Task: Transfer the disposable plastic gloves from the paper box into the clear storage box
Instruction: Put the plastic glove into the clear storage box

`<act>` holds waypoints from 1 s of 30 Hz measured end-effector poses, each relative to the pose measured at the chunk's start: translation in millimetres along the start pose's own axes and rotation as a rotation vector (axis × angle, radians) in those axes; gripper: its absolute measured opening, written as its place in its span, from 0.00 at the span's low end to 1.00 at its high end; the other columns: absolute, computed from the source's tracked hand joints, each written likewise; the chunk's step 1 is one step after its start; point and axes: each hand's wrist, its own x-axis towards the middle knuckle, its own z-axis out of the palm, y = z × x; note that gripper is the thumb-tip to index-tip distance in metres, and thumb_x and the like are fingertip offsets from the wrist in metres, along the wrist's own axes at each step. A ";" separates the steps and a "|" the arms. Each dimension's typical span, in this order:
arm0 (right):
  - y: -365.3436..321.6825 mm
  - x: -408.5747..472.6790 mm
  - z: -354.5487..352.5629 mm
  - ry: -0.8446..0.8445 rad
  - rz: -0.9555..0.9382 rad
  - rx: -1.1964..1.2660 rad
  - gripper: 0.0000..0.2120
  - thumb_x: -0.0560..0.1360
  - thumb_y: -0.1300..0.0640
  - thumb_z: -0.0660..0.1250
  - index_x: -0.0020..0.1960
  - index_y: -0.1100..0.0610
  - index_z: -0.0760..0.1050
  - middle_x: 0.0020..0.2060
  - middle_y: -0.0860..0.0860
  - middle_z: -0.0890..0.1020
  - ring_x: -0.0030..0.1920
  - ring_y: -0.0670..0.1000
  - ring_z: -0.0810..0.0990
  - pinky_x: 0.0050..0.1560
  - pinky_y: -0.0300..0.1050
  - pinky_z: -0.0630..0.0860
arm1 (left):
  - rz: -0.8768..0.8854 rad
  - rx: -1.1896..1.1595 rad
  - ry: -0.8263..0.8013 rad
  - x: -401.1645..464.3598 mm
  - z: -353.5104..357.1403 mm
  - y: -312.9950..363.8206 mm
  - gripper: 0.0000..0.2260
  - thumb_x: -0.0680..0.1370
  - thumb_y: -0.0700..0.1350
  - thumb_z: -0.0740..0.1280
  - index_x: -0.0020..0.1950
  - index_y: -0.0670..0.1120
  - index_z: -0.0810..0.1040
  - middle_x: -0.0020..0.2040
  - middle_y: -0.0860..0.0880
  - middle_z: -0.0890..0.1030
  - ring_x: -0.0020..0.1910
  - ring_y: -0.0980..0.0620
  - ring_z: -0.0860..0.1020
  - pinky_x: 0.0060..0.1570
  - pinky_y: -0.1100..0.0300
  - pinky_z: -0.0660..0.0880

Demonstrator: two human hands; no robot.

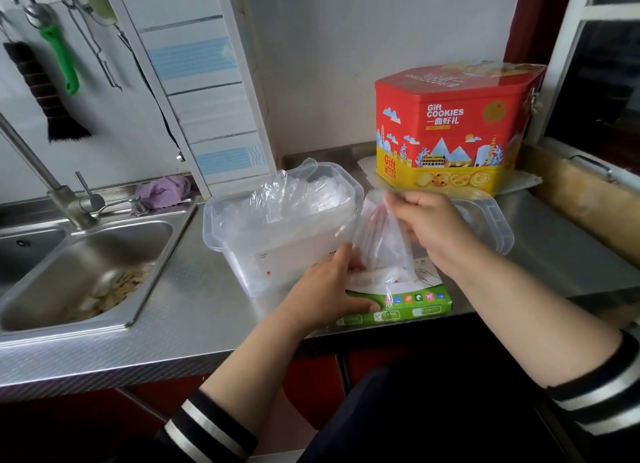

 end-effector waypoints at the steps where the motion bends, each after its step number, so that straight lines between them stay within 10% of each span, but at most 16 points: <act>1: -7.0 0.6 0.1 0.060 -0.013 0.092 0.07 0.77 0.54 0.67 0.45 0.54 0.82 0.44 0.56 0.84 0.49 0.57 0.82 0.55 0.54 0.77 | 0.005 -0.001 0.000 0.0 0.8 -0.8 0.33 0.65 0.54 0.79 0.63 0.47 0.67 0.59 0.53 0.76 0.60 0.51 0.74 0.58 0.57 0.69; 10: -74.0 14.9 -22.0 0.151 -0.068 0.640 0.09 0.79 0.52 0.63 0.49 0.56 0.79 0.45 0.50 0.85 0.58 0.51 0.81 0.65 0.54 0.73 | 0.068 -0.062 0.023 -7.4 1.9 -8.7 0.32 0.71 0.61 0.72 0.70 0.57 0.63 0.65 0.61 0.75 0.65 0.59 0.72 0.62 0.60 0.70; 16: -93.4 28.6 -4.0 0.187 -0.155 0.648 0.23 0.77 0.42 0.64 0.65 0.54 0.75 0.62 0.51 0.80 0.64 0.51 0.77 0.70 0.55 0.69 | 0.437 0.140 0.871 -34.0 -14.0 -20.1 0.04 0.80 0.46 0.61 0.54 0.50 0.74 0.50 0.52 0.79 0.48 0.49 0.77 0.49 0.56 0.72; 22: -106.8 33.6 81.6 0.033 -0.613 0.138 0.11 0.81 0.55 0.60 0.41 0.52 0.76 0.33 0.39 0.75 0.37 0.34 0.72 0.45 0.29 0.69 | 0.252 0.284 1.183 -36.6 -41.8 -68.3 0.09 0.79 0.41 0.60 0.59 0.46 0.71 0.59 0.43 0.79 0.57 0.42 0.76 0.62 0.50 0.67; 30: -34.4 79.7 164.3 -0.716 -0.395 -0.782 0.16 0.80 0.50 0.62 0.61 0.57 0.79 0.59 0.53 0.81 0.61 0.50 0.77 0.64 0.45 0.71 | 0.197 0.175 1.135 -32.3 -39.0 -82.7 0.14 0.79 0.40 0.58 0.65 0.44 0.70 0.65 0.42 0.76 0.67 0.42 0.71 0.68 0.45 0.66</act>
